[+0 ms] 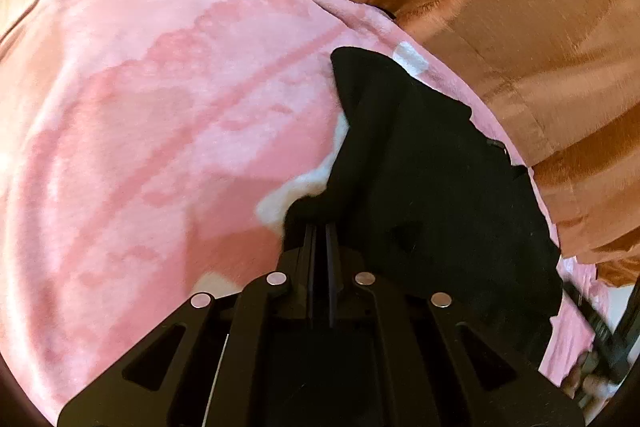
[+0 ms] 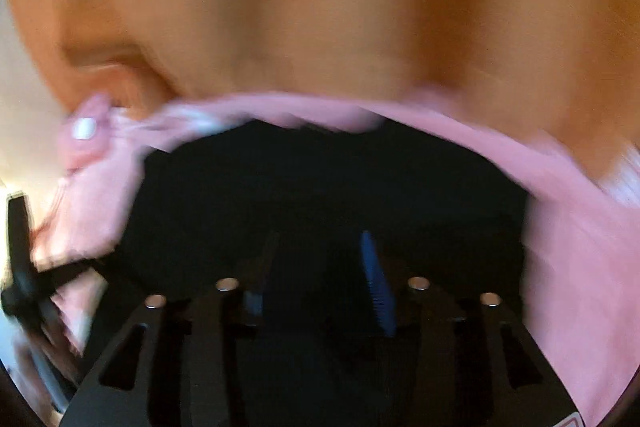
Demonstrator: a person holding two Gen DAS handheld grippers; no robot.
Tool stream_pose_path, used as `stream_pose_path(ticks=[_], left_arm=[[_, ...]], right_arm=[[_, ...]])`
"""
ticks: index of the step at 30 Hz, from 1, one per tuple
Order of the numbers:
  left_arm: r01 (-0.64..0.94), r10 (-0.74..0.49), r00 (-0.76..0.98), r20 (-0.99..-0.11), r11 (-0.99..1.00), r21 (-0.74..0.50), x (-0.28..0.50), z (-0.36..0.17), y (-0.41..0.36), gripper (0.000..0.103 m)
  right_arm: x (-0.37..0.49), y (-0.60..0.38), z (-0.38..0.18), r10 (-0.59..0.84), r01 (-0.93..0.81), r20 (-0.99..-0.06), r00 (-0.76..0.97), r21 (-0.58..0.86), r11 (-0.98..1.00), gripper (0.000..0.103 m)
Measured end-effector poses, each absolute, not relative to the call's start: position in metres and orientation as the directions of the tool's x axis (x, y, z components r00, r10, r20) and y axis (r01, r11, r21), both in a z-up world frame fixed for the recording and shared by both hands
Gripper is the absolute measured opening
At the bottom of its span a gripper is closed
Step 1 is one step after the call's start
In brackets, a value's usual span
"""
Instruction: Fold small clothes
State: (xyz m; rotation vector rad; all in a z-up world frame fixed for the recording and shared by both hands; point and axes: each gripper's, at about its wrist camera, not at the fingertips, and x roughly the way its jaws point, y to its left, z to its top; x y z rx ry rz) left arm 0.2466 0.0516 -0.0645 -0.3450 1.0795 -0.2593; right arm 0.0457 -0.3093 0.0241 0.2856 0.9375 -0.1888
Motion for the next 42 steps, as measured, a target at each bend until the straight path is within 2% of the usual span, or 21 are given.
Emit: stream_pose_path(ticks=[4,7,9,10,12,15,19,23,25,26,30,32,33,35,39,42], left_arm=[[0.012,-0.375,0.454,-0.808,0.91,-0.415,0.239,-0.064,0.057,0.004],[0.015,-0.398,0.476,-0.784,0.895,-0.446,0.236,-0.054,0.049,0.004],[0.018,-0.441,0.467,-0.766,0.871,-0.49,0.234,-0.051,0.045,0.008],[0.012,-0.455,0.458,-0.764,0.862,-0.507,0.235,-0.052,0.043,0.014],[-0.016,-0.474,0.434,-0.766,0.846,-0.533,0.24,-0.062,0.037,0.017],[-0.053,-0.455,0.437,-0.776,0.848,-0.527,0.246,-0.073,0.032,0.014],[-0.018,-0.392,0.477,-0.787,0.891,-0.454,0.247,-0.065,0.02,0.014],[-0.029,-0.391,0.474,-0.789,0.889,-0.458,0.25,-0.066,0.021,0.014],[-0.04,-0.419,0.473,-0.775,0.868,-0.494,0.252,-0.066,0.027,0.014],[-0.051,-0.433,0.473,-0.767,0.856,-0.514,0.254,-0.067,0.03,0.017],[-0.172,-0.573,0.461,-0.678,0.692,-0.702,0.26,-0.088,0.061,0.017],[-0.194,-0.603,0.458,-0.653,0.649,-0.736,0.26,-0.092,0.067,0.017],[-0.188,-0.598,0.459,-0.657,0.658,-0.729,0.259,-0.09,0.066,0.017],[-0.167,-0.578,0.465,-0.67,0.686,-0.708,0.258,-0.084,0.061,0.016],[-0.171,-0.583,0.498,-0.642,0.66,-0.732,0.253,-0.074,0.065,0.016],[-0.169,-0.609,0.491,-0.623,0.634,-0.754,0.251,-0.072,0.07,0.019]], right_arm=[[0.0,-0.366,0.01,-0.016,0.406,-0.798,0.602,0.289,0.867,0.049],[0.017,-0.362,0.007,-0.002,0.419,-0.777,0.63,0.338,0.843,0.049],[0.036,-0.354,0.005,-0.001,0.418,-0.759,0.651,0.358,0.835,0.05],[0.044,-0.348,0.002,0.004,0.416,-0.753,0.658,0.368,0.831,0.051],[0.057,-0.336,-0.005,0.017,0.396,-0.758,0.652,0.36,0.845,0.053],[0.069,-0.321,-0.013,0.013,0.352,-0.765,0.644,0.311,0.883,0.053],[0.077,-0.314,-0.019,-0.002,0.322,-0.76,0.65,0.274,0.906,0.052],[0.068,-0.32,0.011,-0.008,0.309,-0.661,0.751,0.341,0.888,0.05],[0.067,-0.318,0.018,0.01,0.282,-0.634,0.773,0.357,0.891,0.051],[0.071,-0.316,0.014,0.037,0.265,-0.655,0.754,0.355,0.896,0.051],[0.086,-0.311,-0.023,0.084,0.303,-0.757,0.647,0.357,0.884,0.051],[0.087,-0.31,-0.034,0.101,0.311,-0.758,0.644,0.38,0.871,0.052],[0.088,-0.307,-0.033,0.101,0.306,-0.76,0.642,0.375,0.875,0.05],[0.095,-0.303,-0.029,0.145,0.272,-0.757,0.637,0.396,0.877,0.006],[0.087,-0.301,0.017,0.192,0.192,-0.638,0.746,0.481,0.855,0.005],[0.078,-0.305,0.035,0.176,0.178,-0.621,0.764,0.465,0.867,0.005]])
